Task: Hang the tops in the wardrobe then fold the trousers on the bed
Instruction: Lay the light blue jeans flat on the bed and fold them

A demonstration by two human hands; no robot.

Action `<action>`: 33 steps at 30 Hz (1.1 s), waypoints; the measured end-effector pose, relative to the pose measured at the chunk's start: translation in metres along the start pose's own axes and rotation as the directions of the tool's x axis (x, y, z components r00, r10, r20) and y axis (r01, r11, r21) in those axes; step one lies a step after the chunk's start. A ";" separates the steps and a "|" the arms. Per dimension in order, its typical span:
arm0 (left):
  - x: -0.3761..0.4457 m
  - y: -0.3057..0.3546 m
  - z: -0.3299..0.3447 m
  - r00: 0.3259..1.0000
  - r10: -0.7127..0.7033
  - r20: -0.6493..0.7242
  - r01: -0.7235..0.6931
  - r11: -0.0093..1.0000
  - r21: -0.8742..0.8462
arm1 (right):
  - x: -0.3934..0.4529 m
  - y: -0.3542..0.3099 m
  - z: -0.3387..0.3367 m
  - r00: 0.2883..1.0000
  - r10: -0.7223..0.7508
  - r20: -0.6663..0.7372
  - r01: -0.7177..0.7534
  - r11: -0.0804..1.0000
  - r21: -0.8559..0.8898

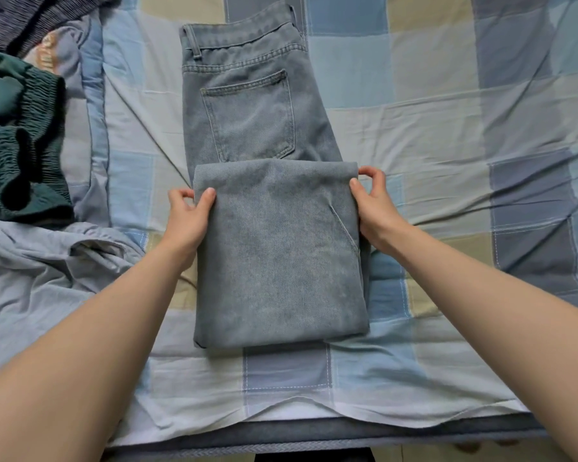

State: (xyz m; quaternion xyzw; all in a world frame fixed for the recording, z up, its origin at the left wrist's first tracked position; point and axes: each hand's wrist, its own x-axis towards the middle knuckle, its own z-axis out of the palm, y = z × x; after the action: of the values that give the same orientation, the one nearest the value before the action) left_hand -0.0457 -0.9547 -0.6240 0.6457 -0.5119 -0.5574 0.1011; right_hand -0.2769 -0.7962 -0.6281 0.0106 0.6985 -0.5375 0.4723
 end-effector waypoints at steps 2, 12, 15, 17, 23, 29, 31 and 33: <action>-0.013 -0.007 -0.009 0.982 -0.146 0.117 0.148 0.989 -0.004 | -0.009 0.008 -0.005 0.993 0.112 -0.034 -0.109 0.992 0.067; -0.101 -0.068 -0.037 0.902 -0.295 0.315 0.333 0.940 -0.076 | -0.078 0.028 -0.034 0.884 0.343 0.317 -0.261 0.926 -0.272; -0.129 -0.062 -0.054 0.800 -0.365 0.476 0.433 0.901 -0.038 | -0.099 0.031 -0.047 0.864 0.402 0.305 -0.345 0.911 -0.225; -0.142 -0.062 -0.062 0.711 -0.416 0.566 0.510 0.860 -0.009 | -0.113 0.035 -0.055 0.808 0.495 0.321 -0.430 0.867 -0.253; -0.105 -0.046 -0.049 0.835 -0.351 0.423 0.359 0.931 0.065 | -0.094 0.034 -0.050 0.869 0.483 0.111 -0.416 0.833 -0.364; -0.060 -0.032 -0.027 0.901 -0.348 0.260 0.361 0.932 -0.005 | -0.062 0.018 -0.032 0.941 0.332 -0.061 -0.317 0.808 -0.497; -0.058 -0.033 -0.022 0.906 -0.357 0.229 0.377 0.925 -0.047 | -0.061 0.020 -0.027 0.935 0.351 -0.053 -0.328 0.794 -0.511; -0.059 -0.030 -0.020 0.901 -0.359 0.243 0.392 0.915 -0.101 | -0.061 0.023 -0.025 0.952 0.299 -0.068 -0.295 0.832 -0.470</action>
State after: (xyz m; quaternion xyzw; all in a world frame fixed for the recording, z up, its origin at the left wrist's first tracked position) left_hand -0.0040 -0.9041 -0.6012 0.6577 -0.3432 -0.6703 -0.0181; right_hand -0.2471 -0.7373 -0.6048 0.0007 0.7965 -0.2702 0.5409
